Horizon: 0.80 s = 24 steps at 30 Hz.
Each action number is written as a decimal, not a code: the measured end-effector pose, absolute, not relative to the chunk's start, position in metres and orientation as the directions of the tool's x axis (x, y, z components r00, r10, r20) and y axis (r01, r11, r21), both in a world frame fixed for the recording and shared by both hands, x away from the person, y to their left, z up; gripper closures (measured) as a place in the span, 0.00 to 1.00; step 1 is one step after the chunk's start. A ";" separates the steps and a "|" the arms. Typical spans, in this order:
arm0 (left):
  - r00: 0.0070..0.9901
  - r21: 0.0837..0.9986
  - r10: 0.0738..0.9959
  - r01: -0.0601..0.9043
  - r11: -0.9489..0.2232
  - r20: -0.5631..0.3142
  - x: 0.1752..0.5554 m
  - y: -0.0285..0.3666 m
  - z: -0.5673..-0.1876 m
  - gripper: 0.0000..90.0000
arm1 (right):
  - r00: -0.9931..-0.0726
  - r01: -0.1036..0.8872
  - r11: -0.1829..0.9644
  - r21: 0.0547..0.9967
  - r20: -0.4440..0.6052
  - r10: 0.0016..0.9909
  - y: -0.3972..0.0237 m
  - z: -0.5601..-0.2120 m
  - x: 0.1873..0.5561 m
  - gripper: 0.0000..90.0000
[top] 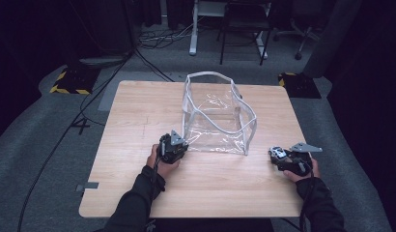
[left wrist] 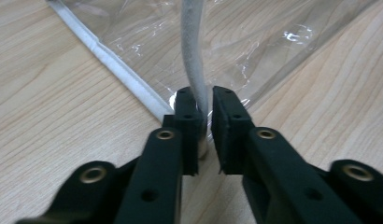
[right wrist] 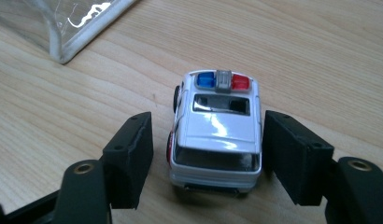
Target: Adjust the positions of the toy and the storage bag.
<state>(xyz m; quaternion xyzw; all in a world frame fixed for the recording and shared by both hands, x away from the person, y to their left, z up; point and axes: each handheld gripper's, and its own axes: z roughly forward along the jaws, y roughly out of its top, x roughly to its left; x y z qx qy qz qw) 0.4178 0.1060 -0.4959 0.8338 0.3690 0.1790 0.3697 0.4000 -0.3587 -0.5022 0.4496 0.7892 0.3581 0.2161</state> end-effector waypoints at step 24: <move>0.703 0.679 0.710 0.531 -0.506 -0.021 0.372 0.161 -0.502 0.17 | -0.497 0.535 0.294 0.792 0.014 0.868 -0.368 -0.500 0.394 0.53</move>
